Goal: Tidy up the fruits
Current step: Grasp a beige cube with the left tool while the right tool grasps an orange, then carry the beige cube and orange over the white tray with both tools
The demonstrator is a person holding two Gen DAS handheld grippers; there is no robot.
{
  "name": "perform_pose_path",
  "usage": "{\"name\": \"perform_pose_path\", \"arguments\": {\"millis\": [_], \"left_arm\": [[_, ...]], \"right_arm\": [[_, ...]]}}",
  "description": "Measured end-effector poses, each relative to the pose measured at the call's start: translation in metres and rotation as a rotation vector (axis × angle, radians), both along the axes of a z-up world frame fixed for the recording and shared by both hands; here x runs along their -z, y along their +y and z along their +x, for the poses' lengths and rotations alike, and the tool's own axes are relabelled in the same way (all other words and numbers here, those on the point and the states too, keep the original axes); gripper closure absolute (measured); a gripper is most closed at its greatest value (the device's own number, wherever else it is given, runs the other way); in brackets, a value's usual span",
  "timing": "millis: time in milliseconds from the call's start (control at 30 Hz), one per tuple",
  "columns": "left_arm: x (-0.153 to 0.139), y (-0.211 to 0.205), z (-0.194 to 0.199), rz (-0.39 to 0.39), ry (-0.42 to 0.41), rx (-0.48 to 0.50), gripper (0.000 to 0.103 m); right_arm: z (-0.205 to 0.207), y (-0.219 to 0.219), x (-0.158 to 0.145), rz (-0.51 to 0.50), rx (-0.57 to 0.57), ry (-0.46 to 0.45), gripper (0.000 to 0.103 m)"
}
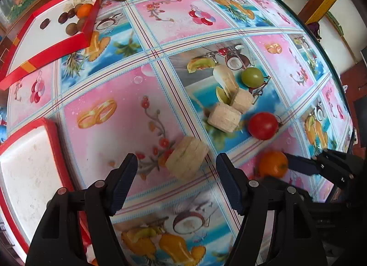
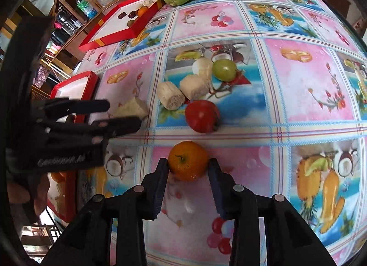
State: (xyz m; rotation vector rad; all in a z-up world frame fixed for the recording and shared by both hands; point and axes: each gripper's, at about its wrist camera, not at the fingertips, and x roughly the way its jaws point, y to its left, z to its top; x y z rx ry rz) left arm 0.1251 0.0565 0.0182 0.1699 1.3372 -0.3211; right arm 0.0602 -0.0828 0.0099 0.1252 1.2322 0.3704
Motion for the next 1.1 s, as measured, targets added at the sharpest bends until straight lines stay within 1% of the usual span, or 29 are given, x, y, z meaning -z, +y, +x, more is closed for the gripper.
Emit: {"name": "perform_pose_path", "arguments": {"millis": [100, 167, 200, 233, 267, 300, 400, 533, 733, 1000, 1100], "left_arm": [[0.008, -0.004, 0.003, 0.006, 0.006, 0.0, 0.034], [0.007, -0.008, 0.001, 0.017, -0.019, 0.015, 0.038], [0.006, -0.01, -0.001, 0.022, -0.027, 0.023, 0.047], [0.005, -0.011, -0.003, 0.03, -0.035, 0.027, 0.06], [0.004, -0.01, -0.004, 0.027, -0.036, 0.022, 0.066], [0.003, -0.008, -0.005, 0.015, -0.029, 0.009, 0.068], [0.002, -0.002, -0.014, -0.011, -0.022, -0.021, 0.068], [0.002, 0.006, -0.037, -0.04, -0.004, -0.043, 0.068], [-0.001, 0.02, -0.066, -0.115, 0.049, -0.103, 0.068], [-0.022, 0.038, -0.08, -0.163, 0.03, -0.162, 0.068], [-0.026, 0.042, -0.084, -0.155, 0.021, -0.17, 0.068]], "right_arm": [[-0.007, -0.005, 0.001, 0.003, 0.003, 0.005, 0.067], [-0.011, -0.007, 0.0, 0.003, -0.003, 0.007, 0.066], [-0.012, -0.007, 0.0, -0.001, -0.007, 0.007, 0.066], [-0.014, -0.007, 0.0, -0.005, -0.012, 0.005, 0.067], [-0.015, -0.007, 0.0, -0.008, -0.015, 0.004, 0.067], [-0.016, -0.007, 0.0, -0.01, -0.018, 0.003, 0.067], [-0.017, -0.006, -0.001, -0.018, -0.026, -0.002, 0.067], [-0.018, -0.004, -0.001, -0.027, -0.036, -0.012, 0.067], [-0.021, -0.004, -0.002, 0.006, -0.042, -0.011, 0.066], [-0.024, 0.016, -0.014, 0.017, -0.11, -0.051, 0.067], [-0.026, 0.022, -0.017, 0.021, -0.13, -0.057, 0.067]]}}
